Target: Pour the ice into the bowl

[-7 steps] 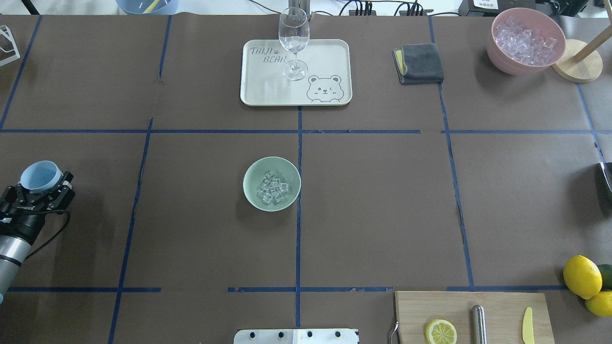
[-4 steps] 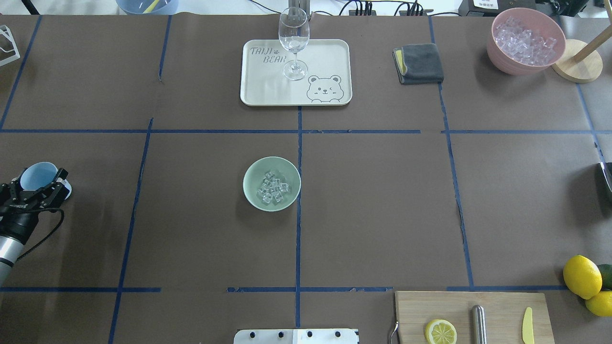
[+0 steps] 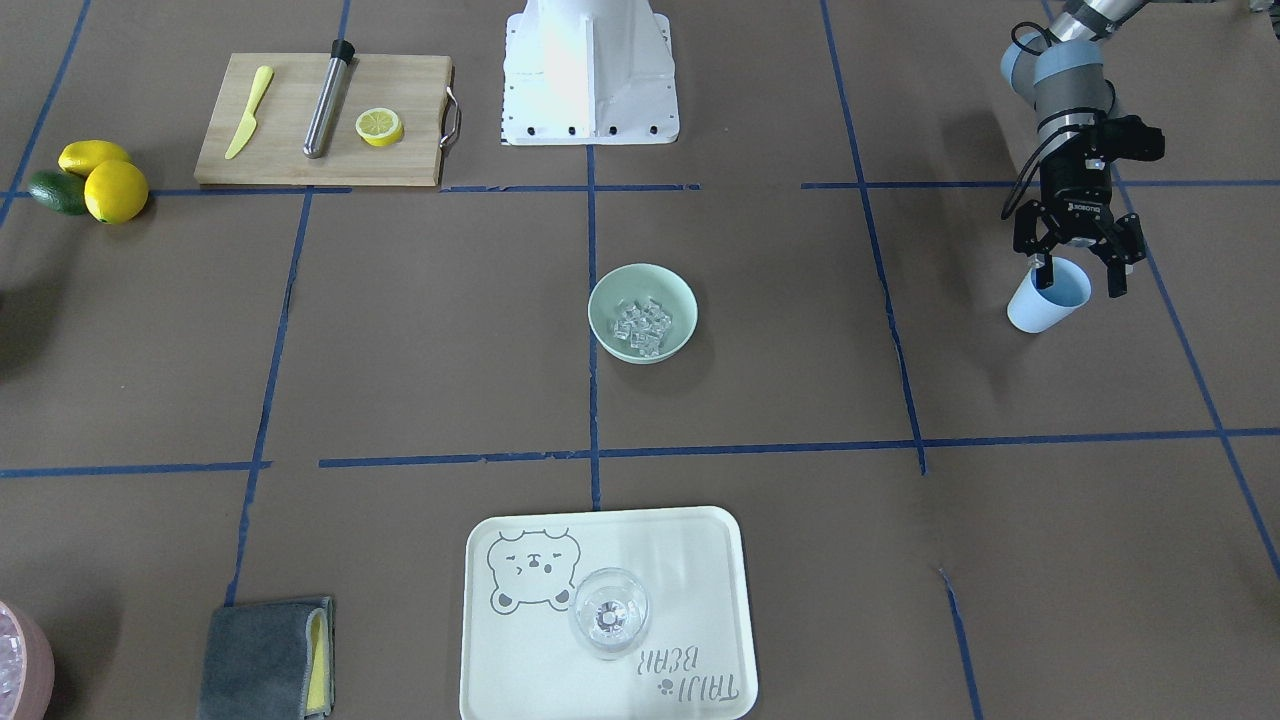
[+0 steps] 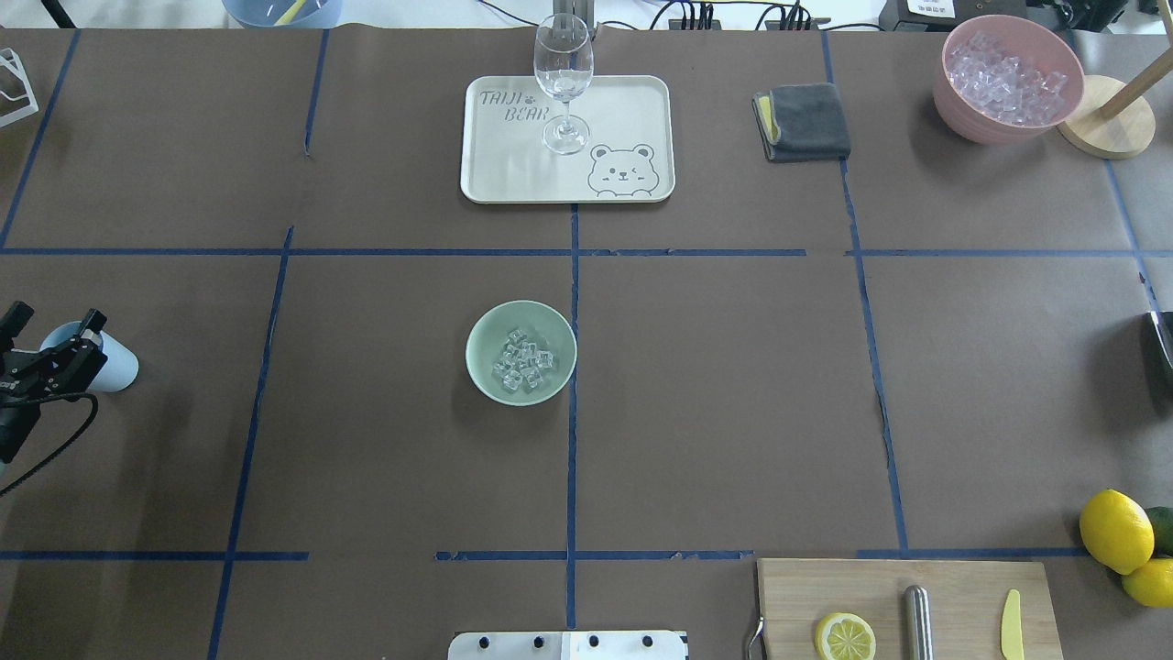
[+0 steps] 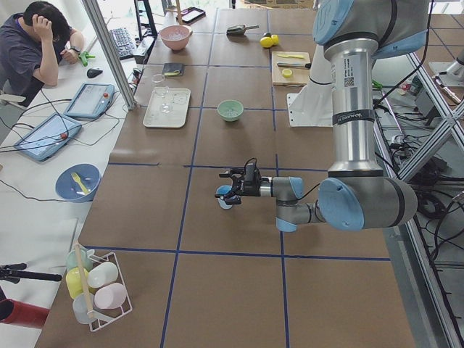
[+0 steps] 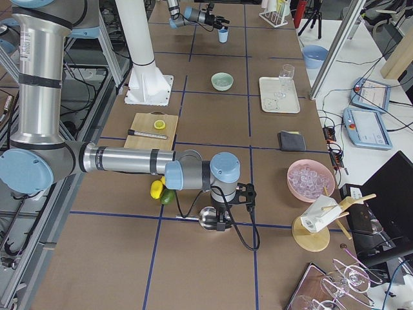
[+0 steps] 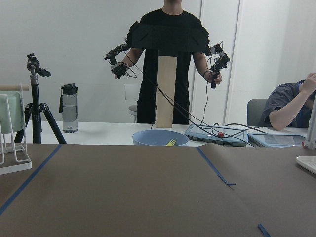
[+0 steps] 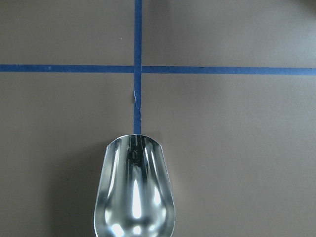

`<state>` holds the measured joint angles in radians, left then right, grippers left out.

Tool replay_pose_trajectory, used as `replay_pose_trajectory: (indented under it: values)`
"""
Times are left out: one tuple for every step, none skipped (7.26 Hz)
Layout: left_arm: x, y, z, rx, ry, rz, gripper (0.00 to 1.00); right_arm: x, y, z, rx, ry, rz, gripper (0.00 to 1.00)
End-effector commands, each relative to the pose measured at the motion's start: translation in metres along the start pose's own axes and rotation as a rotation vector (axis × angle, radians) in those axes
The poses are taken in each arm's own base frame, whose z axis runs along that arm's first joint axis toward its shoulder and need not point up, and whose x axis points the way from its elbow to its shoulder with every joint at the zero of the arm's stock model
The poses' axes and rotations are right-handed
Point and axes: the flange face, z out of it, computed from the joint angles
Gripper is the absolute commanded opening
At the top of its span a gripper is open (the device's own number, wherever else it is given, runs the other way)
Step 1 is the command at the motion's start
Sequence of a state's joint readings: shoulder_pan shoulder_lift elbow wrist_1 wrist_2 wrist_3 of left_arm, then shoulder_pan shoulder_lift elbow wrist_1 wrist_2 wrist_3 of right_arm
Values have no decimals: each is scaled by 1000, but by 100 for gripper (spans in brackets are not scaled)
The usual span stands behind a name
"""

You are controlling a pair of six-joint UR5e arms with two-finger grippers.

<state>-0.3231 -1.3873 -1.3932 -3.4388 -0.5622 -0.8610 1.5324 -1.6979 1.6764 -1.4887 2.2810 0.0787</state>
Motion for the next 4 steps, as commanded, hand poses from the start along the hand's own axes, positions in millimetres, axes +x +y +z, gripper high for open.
replay_pose_trajectory:
  values:
    - [-20,-30,24,-61,65,127,100,0,-1,0,5,0,-5,100]
    - [-39,-49,37,-109,108,198,100,0,-1,0,5,0,-5,100]
    - [-59,-69,50,-172,132,271,100,0,-1,0,5,0,-3,100]
    - [-70,-95,64,-247,133,349,100,-1,-2,-1,6,-1,-4,100]
